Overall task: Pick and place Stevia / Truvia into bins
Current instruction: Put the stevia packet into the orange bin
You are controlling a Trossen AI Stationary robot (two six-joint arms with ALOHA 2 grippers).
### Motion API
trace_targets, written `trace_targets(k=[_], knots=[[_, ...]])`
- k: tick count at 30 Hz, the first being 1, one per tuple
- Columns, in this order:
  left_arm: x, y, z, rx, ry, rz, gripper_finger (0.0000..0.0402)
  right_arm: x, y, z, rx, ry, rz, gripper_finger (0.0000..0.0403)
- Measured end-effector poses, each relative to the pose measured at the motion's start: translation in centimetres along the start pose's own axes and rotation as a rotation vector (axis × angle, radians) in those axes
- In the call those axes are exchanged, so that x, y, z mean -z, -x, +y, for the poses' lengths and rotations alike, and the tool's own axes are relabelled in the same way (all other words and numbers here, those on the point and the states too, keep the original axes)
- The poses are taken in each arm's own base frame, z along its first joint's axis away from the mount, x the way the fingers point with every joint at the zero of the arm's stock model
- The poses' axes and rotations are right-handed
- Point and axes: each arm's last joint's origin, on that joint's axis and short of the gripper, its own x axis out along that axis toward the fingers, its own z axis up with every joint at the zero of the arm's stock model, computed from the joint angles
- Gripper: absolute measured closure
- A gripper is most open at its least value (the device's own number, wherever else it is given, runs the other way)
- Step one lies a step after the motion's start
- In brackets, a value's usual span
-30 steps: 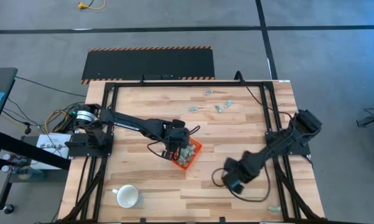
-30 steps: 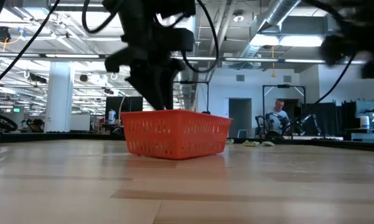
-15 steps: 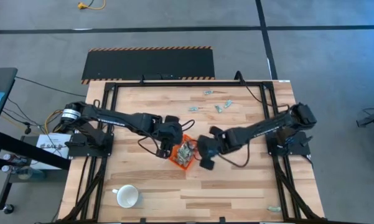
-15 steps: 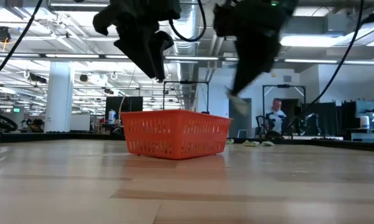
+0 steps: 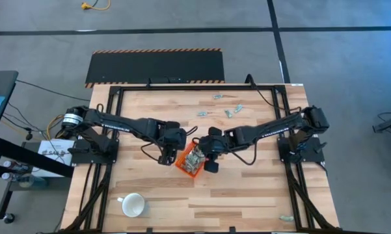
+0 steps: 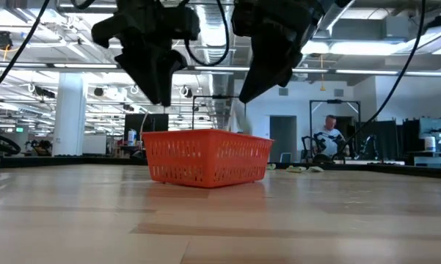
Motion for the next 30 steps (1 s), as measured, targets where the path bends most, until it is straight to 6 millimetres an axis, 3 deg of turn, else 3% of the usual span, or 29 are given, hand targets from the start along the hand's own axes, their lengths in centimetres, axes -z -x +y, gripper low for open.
trace_targets(k=[6,11,14,19,25,30], knots=[[0.6,-0.9,-0.2,0.01,0.001,0.01,0.0232,0.2,0.0,0.0,-0.002,-0.004,0.019,0.0319],[0.9,-1.4,-0.2,0.018,-0.016,0.008,0.0232,2.9,0.9,0.5,-0.031,-0.166,0.303,0.0295],[0.6,-1.4,-0.1,0.017,-0.042,-0.017,0.0232,5.2,2.0,2.5,-0.013,-0.266,0.516,0.0292],[0.1,-1.4,-0.2,0.064,-0.106,-0.083,0.0232,8.8,3.9,7.2,0.004,-0.268,0.746,0.0291],[-0.4,-1.3,-0.3,0.113,-0.156,-0.149,0.0232,12.3,6.2,12.0,0.041,-0.263,0.814,0.0291],[-0.7,-1.3,-0.3,0.118,-0.186,-0.177,0.0232,14.6,7.6,14.6,0.061,-0.329,0.856,0.0291]])
